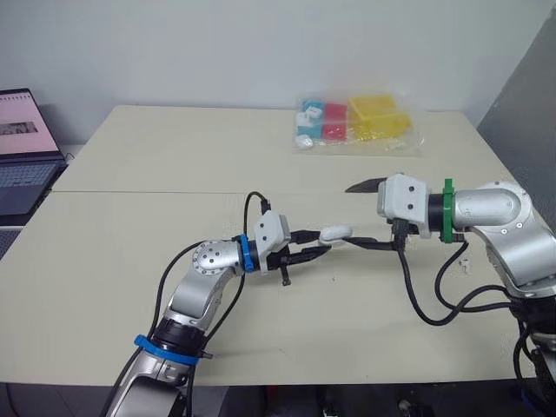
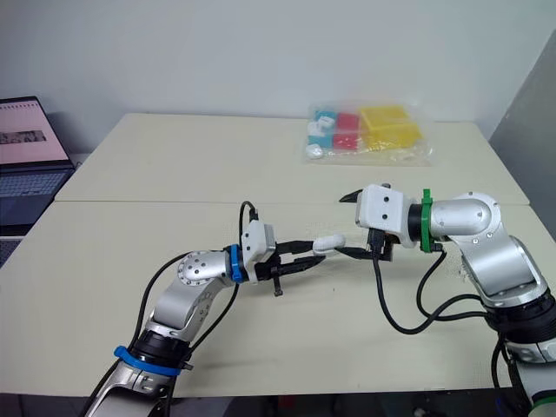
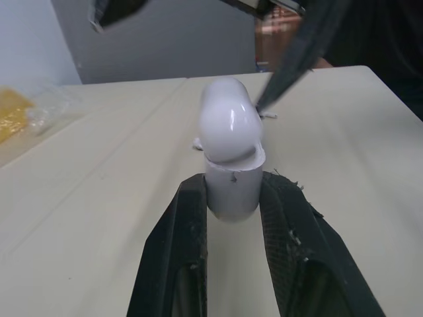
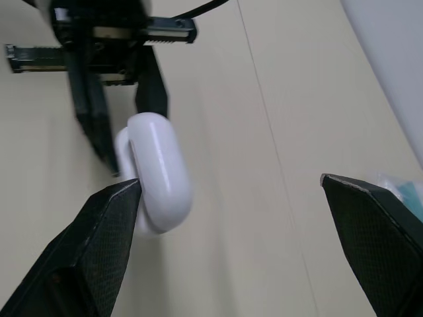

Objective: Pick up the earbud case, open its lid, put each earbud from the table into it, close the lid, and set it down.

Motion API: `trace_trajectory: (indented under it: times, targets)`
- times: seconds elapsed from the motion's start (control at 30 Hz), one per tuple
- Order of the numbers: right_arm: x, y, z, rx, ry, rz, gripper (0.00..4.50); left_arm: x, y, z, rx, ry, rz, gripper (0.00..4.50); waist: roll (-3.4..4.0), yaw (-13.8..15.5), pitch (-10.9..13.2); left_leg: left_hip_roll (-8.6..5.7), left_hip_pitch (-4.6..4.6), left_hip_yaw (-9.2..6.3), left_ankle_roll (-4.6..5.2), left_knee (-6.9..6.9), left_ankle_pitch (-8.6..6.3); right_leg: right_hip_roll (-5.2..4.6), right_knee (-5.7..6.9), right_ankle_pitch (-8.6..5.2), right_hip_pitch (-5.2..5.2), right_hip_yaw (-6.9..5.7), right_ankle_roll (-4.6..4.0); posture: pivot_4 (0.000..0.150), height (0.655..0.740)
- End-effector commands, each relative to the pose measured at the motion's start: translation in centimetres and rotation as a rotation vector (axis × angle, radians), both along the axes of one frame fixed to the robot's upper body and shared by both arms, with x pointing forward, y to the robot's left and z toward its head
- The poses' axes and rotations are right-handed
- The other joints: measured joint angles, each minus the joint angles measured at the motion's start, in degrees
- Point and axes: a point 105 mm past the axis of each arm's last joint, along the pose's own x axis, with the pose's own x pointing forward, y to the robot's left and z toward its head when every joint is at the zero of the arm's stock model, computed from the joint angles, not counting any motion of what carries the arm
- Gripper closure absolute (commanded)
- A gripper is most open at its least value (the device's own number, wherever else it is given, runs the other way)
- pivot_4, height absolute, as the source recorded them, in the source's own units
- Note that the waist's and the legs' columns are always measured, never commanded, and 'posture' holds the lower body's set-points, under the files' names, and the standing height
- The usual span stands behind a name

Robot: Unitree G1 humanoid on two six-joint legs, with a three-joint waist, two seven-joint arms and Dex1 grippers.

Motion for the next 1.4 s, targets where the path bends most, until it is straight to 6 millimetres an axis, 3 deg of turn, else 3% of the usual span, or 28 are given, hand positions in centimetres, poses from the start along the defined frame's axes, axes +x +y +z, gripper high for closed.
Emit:
trace_trajectory:
  times: [0.03, 0.37, 0.57, 0.7, 0.8, 0.87, 0.97, 1.03, 1.17, 1.27, 1.4]
  targets:
    - [-0.1, -0.1, 1.7, 0.029, -0.05, -0.005, 0.0, -0.5, -0.4, 0.2, 0.008, -0.039, -0.035, 3.73, 0.0, 0.0, 0.0, 0.0, -0.01, 0.01, 0.0, 0.0, 0.0, 0.0, -0.02, 0.0, 0.0, 0.0, 0.0, 0.15, 0.74]
    - [-1.2, -0.9, 1.9, 0.039, 0.041, 0.0, 0.0, 0.2, 0.1, -0.2, 0.002, 0.008, 0.015, 3.73, 0.0, 0.02, 0.0, 0.01, -0.01, -0.01, 0.0, 0.0, 0.0, 0.0, 0.01, 0.0, -0.02, -0.01, 0.0, 0.15, 0.74]
    - [-1.2, -7.7, 2.9, 0.177, 0.137, -0.331, 0.0, 1.4, 1.2, 0.2, -0.035, 0.037, 0.133, 3.73, -0.01, 0.53, 0.0, -0.01, -0.1, -0.04, 0.0, 0.0, 0.0, -0.05, -0.06, 0.0, -0.01, -0.05, 0.0, 0.15, 0.74]
    - [-1.7, -12.5, 0.8, 0.229, 0.144, -0.648, 0.0, 1.1, 1.6, 0.3, -0.02, 0.026, 0.133, 3.73, -0.01, 0.55, -0.01, -0.01, -0.1, -0.03, 0.0, -0.04, 0.0, -0.06, -0.08, 0.0, -0.02, -0.03, 0.0, 0.15, 0.74]
    - [-2.2, -13.6, -0.4, 0.263, 0.177, -0.739, 0.0, 0.9, 1.6, 0.4, -0.013, 0.023, 0.131, 3.73, 0.02, 0.21, -0.02, -0.01, -0.05, 0.01, 0.0, -0.02, 0.0, -0.06, 0.0, 0.0, -0.03, 0.02, 0.01, 0.15, 0.74]
    - [-2.3, -15.2, -2.6, 0.29, 0.191, -0.867, 0.0, 0.7, 1.6, 0.5, 0.0, 0.014, 0.119, 3.73, 0.0, 0.01, -0.04, 0.0, 0.01, 0.03, 0.0, -0.02, 0.0, -0.04, 0.06, 0.0, -0.02, 0.04, 0.01, 0.15, 0.74]
    - [-2.4, -15.5, -5.1, 0.421, 0.266, -0.939, 0.0, 0.5, 1.3, 0.6, 0.009, 0.004, 0.098, 3.73, 0.0, -0.01, -0.06, 0.02, 0.13, -0.04, 0.0, -0.03, 0.0, 0.02, 0.07, 0.0, 0.08, -0.02, 0.01, 0.15, 0.74]
    - [-2.0, -16.8, -6.7, 0.455, 0.245, -1.031, 0.0, 0.6, 1.1, 0.7, 0.009, -0.001, 0.094, 3.73, 0.02, -0.06, -0.07, 0.02, 0.13, -0.02, 0.01, -0.04, 0.0, 0.02, 0.08, 0.0, 0.06, 0.03, 0.01, 0.15, 0.74]
    - [-1.6, -18.2, -7.8, 0.465, 0.217, -1.107, 0.0, 0.6, 1.1, 0.8, 0.008, -0.002, 0.094, 3.73, 0.04, -0.07, -0.07, -0.04, 0.08, 0.06, 0.01, -0.03, 0.0, -0.01, 0.02, 0.01, 0.04, 0.09, 0.02, 0.15, 0.74]
    - [-1.4, -19.9, -9.7, 0.465, 0.243, -1.214, 0.0, 0.7, 1.2, 0.7, 0.014, -0.003, 0.1, 3.73, 0.03, -0.02, -0.07, -0.03, 0.05, 0.05, 0.01, -0.06, 0.0, 0.0, -0.04, 0.0, 0.04, 0.07, 0.02, 0.15, 0.74]
    - [-1.4, -20.8, -10.7, 0.487, 0.259, -1.261, 0.0, 0.5, 1.2, 0.7, 0.014, 0.001, 0.103, 3.73, 0.04, -0.02, -0.07, -0.03, 0.04, 0.04, 0.01, -0.11, 0.0, 0.01, -0.04, 0.0, 0.02, 0.06, 0.01, 0.15, 0.74]
